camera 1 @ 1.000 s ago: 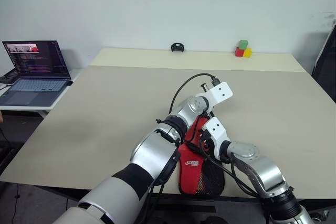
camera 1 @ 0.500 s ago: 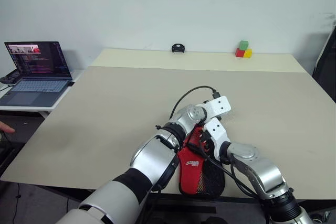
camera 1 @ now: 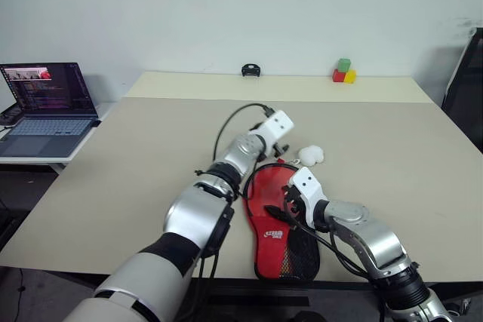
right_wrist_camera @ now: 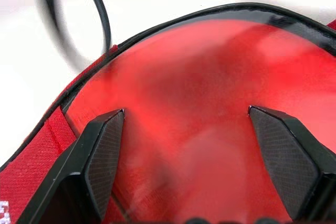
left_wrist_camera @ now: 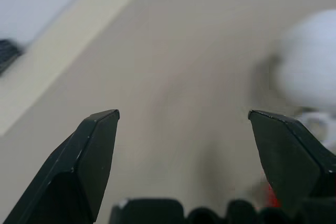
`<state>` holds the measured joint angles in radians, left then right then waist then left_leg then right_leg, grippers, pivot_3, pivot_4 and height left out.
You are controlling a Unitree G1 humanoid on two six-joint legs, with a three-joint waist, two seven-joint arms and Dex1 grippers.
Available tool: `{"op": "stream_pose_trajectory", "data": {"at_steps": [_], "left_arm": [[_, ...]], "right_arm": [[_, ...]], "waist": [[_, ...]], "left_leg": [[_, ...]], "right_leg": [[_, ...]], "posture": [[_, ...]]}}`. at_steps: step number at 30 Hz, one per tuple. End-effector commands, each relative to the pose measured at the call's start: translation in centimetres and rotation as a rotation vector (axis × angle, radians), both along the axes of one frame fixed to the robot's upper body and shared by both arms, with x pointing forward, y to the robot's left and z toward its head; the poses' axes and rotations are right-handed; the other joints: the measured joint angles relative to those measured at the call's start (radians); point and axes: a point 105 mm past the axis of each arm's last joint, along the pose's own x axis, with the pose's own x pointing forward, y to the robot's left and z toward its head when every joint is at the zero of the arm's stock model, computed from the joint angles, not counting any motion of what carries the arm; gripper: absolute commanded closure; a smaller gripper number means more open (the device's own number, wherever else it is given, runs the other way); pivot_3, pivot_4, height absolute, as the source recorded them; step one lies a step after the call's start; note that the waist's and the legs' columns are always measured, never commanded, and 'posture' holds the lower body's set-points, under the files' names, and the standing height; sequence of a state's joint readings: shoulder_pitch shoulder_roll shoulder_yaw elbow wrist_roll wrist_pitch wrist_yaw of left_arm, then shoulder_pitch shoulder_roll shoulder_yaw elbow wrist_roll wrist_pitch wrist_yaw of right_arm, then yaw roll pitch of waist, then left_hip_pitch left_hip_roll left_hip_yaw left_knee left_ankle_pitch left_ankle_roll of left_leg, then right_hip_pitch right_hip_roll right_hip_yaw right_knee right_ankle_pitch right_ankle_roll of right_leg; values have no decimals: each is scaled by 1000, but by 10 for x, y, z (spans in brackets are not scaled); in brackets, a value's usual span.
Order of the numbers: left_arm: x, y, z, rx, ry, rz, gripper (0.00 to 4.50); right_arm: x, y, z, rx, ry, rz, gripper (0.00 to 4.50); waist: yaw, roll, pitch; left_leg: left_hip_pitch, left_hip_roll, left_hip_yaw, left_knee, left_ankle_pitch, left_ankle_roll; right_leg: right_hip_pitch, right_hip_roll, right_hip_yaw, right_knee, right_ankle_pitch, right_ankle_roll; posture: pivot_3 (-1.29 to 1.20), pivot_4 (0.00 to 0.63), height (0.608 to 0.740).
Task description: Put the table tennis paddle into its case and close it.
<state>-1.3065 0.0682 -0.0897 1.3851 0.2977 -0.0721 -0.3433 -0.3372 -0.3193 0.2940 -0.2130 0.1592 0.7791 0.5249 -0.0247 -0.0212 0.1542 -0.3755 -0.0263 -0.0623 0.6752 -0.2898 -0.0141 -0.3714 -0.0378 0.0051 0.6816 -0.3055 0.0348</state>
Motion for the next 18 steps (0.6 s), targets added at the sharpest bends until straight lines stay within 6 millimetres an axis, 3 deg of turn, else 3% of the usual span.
{"op": "stream_pose_trajectory", "data": {"at_steps": [1,5,9,14,18], "left_arm": [[7,15,39,-112,-79,-9,206],[-8,32,47,-253,-54,-226,206],[-35,53,28,-281,37,-431,206],[-77,75,15,-299,127,-542,206],[-106,78,9,-273,178,-580,206]], "right_arm": [[-13,-29,-62,-114,245,-77,413],[-11,-32,-59,-111,238,-72,413],[-10,-33,-54,-99,209,-44,413],[-5,-31,-26,-17,135,-15,413],[-11,-25,1,64,99,53,413]], "waist": [[0,0,0],[1,0,0],[0,1,-1],[1,0,0],[8,1,1]], "left_leg": [[0,0,0,0,0,0],[1,0,0,0,0,0],[2,0,0,0,0,-1],[-1,1,-2,0,0,0],[-5,1,-3,1,0,0]], "right_leg": [[0,0,0,0,0,0],[0,0,-2,0,0,0],[2,-1,0,-1,0,0],[1,-1,0,-1,0,-1],[-2,-2,0,-2,0,-1]], "posture": [[0,150,740],[0,150,740],[0,150,740],[0,150,740],[0,150,740]]}}
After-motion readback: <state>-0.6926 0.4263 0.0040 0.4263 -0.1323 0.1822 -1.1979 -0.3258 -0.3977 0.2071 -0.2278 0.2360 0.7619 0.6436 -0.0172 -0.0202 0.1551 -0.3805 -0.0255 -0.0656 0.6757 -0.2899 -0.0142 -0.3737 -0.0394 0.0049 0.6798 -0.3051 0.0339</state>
